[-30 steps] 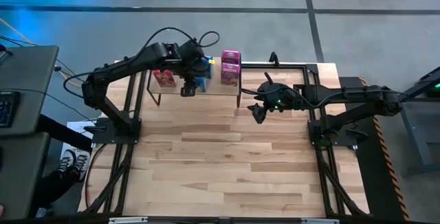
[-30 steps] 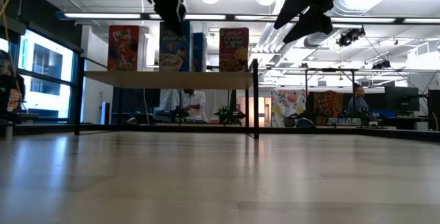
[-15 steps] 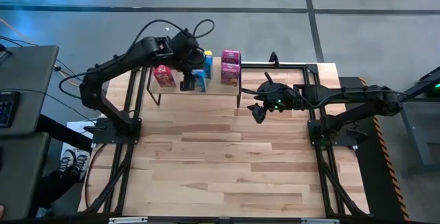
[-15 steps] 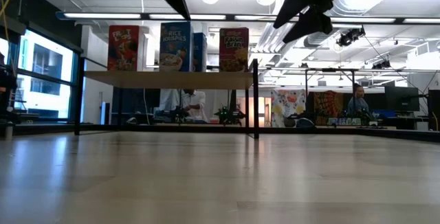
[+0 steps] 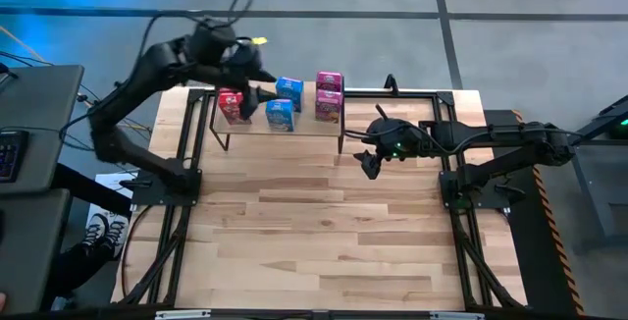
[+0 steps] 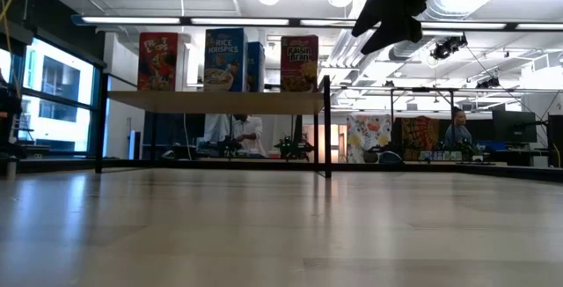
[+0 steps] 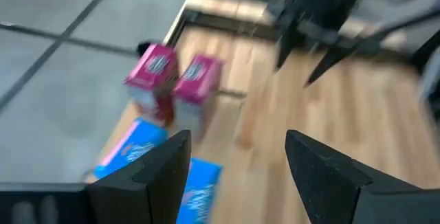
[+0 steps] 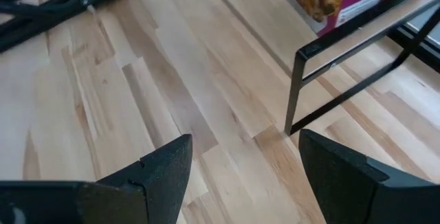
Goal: Stack cereal on shelf
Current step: Return to Home Position
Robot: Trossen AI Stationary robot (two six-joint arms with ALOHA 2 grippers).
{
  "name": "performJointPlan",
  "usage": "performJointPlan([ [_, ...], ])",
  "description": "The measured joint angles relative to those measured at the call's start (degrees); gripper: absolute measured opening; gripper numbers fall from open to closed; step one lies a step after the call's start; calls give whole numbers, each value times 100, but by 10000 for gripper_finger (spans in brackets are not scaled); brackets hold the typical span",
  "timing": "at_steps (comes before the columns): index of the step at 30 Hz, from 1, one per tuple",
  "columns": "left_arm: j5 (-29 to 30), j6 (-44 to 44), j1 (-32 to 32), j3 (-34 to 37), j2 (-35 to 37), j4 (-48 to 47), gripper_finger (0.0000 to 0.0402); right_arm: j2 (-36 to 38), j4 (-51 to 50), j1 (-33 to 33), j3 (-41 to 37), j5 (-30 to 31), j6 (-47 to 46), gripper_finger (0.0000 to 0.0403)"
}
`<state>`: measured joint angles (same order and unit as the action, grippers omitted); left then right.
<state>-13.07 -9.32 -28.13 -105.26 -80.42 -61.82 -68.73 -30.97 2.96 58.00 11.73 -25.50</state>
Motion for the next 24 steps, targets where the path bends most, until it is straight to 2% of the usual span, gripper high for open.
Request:
performJointPlan([
  [2, -165, 405, 16, 422, 391, 447, 225, 2, -12, 0, 0, -9, 170, 262],
  [6, -39, 1296, 341, 1748, 1383, 1917, 217, 39, -64, 0, 0, -142, 456, 262],
  [12, 675, 1973, 1270, 4160, 2877, 4692, 199, 100, -70, 0, 2, -424, 656, 262],
  [15, 1344, 2220, 1756, 5219, 3403, 5581, 182, 101, -40, 0, 2, -614, 612, 262],
  [19, 2202, 2423, 2402, 6365, 3918, 6296, 140, 101, 70, 0, 2, -819, 478, 262],
  [24, 2499, 2244, 2894, 7431, 4423, 6854, 40, 101, 269, 0, 2, -938, 146, 262],
])
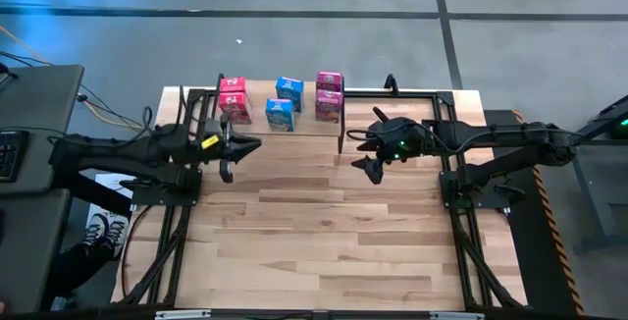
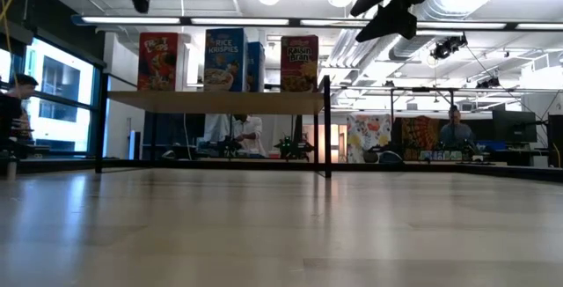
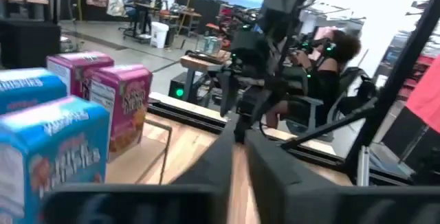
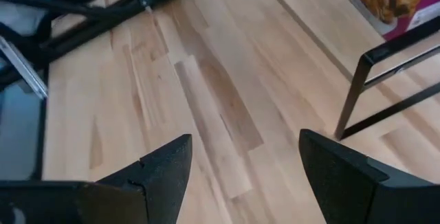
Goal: Stack cereal on shelf
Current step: Return to Home Position
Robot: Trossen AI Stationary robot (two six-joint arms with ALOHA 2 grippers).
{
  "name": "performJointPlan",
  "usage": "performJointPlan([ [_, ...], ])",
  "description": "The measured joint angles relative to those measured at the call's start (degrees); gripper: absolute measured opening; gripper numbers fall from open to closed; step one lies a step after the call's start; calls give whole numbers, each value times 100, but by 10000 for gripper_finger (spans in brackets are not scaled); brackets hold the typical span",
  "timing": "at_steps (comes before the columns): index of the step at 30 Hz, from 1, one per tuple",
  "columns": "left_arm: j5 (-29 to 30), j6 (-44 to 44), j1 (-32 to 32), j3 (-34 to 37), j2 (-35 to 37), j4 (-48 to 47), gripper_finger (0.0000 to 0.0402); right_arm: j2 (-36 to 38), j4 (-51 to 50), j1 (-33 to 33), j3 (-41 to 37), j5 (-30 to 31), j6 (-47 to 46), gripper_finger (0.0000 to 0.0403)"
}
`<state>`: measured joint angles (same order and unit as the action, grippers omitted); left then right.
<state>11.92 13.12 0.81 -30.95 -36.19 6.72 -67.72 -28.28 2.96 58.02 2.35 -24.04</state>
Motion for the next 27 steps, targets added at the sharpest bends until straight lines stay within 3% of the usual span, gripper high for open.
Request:
performJointPlan([
  [2, 5, -46, 12, 296, 250, 116, 11, 0, 25, 0, 0, -27, -204, 262],
  [7, 33, -81, -79, 833, 1061, 129, 6, 0, 24, 2, 0, -284, -300, 234],
  [10, 7, -61, -87, 1109, 1603, 111, 2, 17, -2, 0, 11, -291, -343, 164],
  [13, -77, 20, -89, 1439, 2107, 108, 1, 78, -14, 2, 62, -301, -352, 54],
  [15, -87, 127, -87, 1690, 2394, 96, 1, 160, -26, 1, 66, -304, -314, 16],
  [18, -88, 242, -87, 2062, 2775, 135, 0, 278, -29, 2, 74, -312, -431, 26],
  [27, -125, 628, -84, 3030, 3485, 558, 0, 533, -137, -109, 74, -733, -562, 2],
])
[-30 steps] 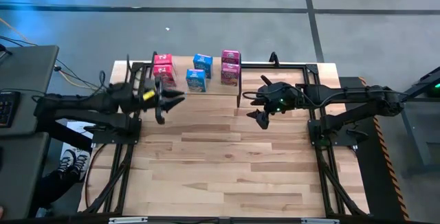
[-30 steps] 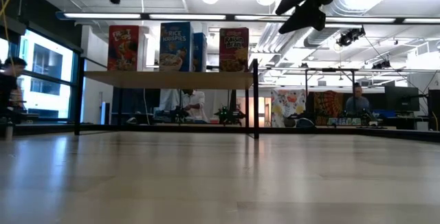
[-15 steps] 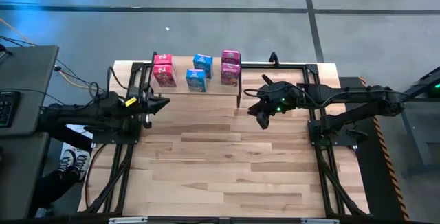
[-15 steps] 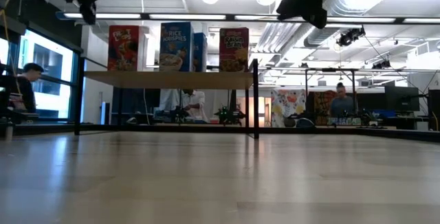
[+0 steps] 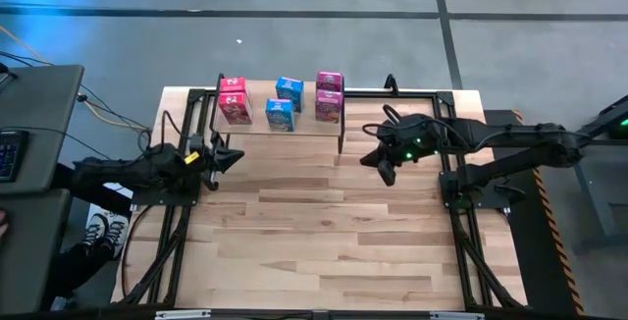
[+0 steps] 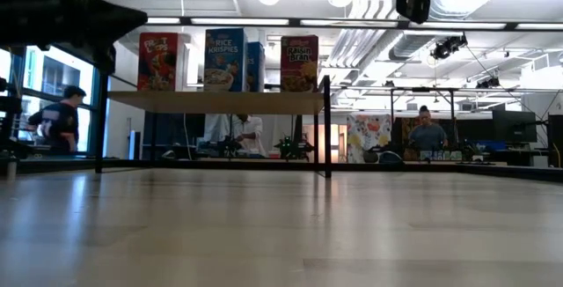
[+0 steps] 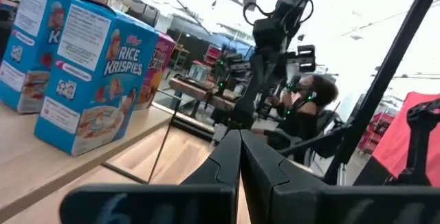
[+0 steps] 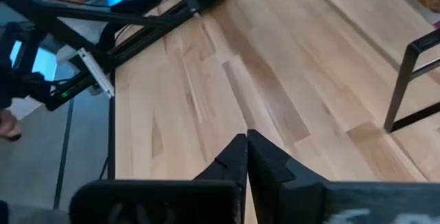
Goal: Stack cereal on shelf
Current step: Return to Home Position
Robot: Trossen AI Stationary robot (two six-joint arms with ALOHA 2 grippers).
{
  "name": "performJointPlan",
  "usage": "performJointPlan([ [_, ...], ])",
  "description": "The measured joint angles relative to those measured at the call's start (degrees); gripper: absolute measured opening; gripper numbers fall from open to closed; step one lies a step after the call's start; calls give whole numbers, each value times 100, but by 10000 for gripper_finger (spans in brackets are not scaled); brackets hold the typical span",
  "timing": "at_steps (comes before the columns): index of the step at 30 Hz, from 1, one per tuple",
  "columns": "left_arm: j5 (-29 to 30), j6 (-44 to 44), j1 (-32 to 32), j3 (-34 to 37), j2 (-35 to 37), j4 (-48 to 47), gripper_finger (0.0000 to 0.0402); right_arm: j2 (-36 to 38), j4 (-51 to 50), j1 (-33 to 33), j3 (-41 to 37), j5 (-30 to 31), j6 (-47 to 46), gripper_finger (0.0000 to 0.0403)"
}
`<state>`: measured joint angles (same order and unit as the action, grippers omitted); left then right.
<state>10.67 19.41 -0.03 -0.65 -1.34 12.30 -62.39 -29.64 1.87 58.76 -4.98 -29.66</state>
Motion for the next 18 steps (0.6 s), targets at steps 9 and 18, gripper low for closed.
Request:
performJointPlan([
  [9, -9, 239, 4, -12, 76, -241, 0, 822, -302, -613, -559, 169, -85, 0],
  [18, -111, 555, 4, -12, 58, -353, 0, 3407, 1655, -880, -3073, 490, -275, 0],
])
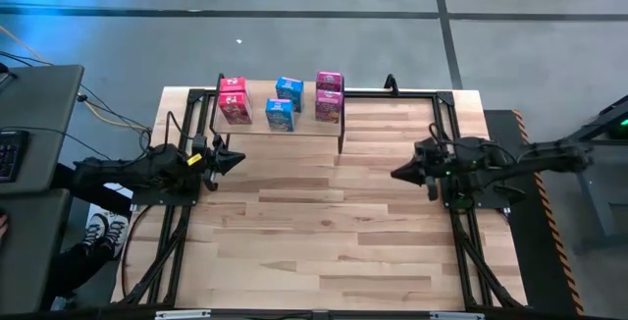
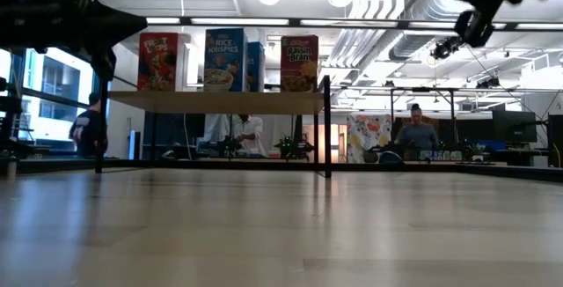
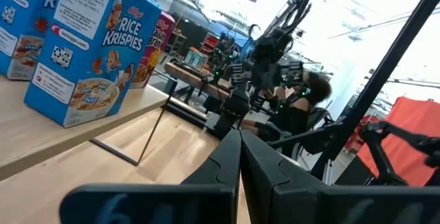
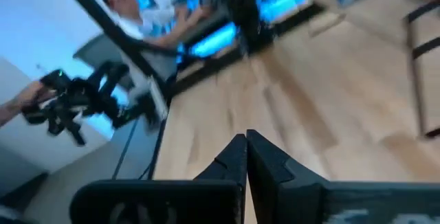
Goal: Stack cereal on shelf
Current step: Return to Home Position
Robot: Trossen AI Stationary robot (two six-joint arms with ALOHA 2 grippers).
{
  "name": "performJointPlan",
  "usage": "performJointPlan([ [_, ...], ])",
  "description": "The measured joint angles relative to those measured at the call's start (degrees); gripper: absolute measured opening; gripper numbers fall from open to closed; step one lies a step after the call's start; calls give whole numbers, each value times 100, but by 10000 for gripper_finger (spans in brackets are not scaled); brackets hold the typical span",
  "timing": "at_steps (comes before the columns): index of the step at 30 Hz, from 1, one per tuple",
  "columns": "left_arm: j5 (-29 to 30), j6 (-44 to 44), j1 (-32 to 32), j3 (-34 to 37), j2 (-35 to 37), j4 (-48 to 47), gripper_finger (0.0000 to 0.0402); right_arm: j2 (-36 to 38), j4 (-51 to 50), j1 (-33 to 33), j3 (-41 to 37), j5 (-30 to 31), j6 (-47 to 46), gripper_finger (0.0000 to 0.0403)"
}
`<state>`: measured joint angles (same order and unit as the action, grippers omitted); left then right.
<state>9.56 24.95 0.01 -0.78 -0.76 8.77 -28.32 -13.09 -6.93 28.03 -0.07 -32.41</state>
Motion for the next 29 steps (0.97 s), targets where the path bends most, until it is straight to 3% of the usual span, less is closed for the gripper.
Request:
performJointPlan([
  [7, 0, -3, 0, 0, -1, 3, 1, 1337, 434, 935, -1360, -711, 641, 0],
  [17, 0, -4, 0, 0, -1, 0, 1, 2742, 577, 1043, -2448, -664, 1199, 0],
  [20, 0, -5, 0, 0, -1, -2, 1, 2834, 710, 1041, -2448, -509, 1566, 0],
  [24, -2, -5, 0, 0, -1, -3, 3, 2777, 561, 1041, -2446, 157, 1925, 0],
  [29, 0, -6, 0, 4, 9, -168, 3, 2757, 576, 1041, -2446, 391, 2366, 0],
])
